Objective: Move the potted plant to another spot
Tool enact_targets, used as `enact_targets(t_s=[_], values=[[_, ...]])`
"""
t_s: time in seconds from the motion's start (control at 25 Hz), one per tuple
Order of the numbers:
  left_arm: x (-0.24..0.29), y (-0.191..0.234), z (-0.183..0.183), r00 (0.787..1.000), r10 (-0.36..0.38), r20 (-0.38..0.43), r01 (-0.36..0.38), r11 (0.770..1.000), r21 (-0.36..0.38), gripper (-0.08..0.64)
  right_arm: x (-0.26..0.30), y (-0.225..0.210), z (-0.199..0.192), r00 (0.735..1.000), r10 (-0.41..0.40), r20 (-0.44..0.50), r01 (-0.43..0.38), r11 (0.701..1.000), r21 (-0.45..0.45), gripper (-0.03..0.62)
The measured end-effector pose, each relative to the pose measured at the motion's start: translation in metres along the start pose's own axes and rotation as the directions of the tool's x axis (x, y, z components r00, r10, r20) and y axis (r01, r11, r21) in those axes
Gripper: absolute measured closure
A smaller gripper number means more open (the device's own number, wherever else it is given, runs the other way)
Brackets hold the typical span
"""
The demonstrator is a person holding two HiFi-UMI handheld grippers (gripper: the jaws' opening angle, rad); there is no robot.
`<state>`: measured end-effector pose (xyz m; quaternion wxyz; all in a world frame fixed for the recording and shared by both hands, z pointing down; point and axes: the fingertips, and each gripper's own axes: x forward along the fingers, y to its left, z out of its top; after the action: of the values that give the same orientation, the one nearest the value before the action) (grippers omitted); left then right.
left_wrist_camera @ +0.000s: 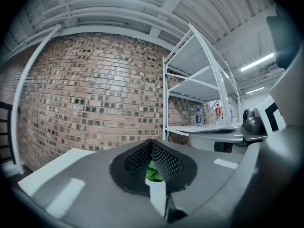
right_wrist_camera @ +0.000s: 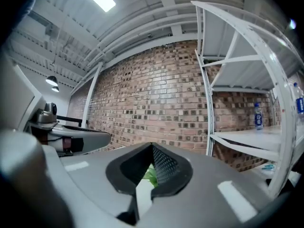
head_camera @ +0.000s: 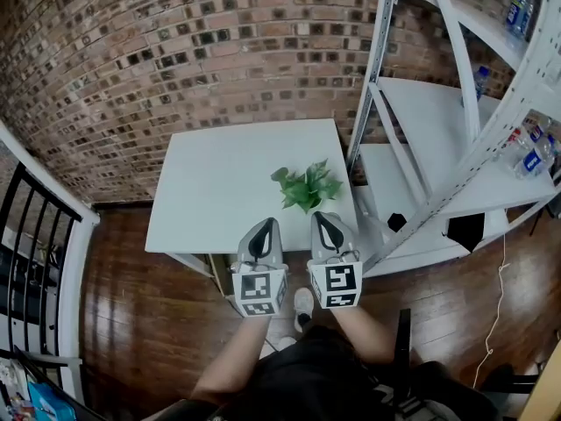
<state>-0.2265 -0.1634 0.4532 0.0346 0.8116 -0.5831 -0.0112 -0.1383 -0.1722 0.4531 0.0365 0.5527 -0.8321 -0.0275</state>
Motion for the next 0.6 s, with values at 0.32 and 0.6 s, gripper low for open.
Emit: enact_targets(t_s=[0.32,0.6], values=[[-0.014,-0.015,0.001,1.000,-0.007,0.006,0.007,1.000,0.016,0.548,-0.018,0.004,0.009,1.000,0.005,0.010,-0.005,1.000,-0.020,0.591],[-0.021,-0.019,0.004,1.000,-0.005,0.013,0.005,1.000,0.016,0.548,-0.024,0.007,0.011,1.000,0.007,0.020,-0.006,1.000,-0.020,0.591]])
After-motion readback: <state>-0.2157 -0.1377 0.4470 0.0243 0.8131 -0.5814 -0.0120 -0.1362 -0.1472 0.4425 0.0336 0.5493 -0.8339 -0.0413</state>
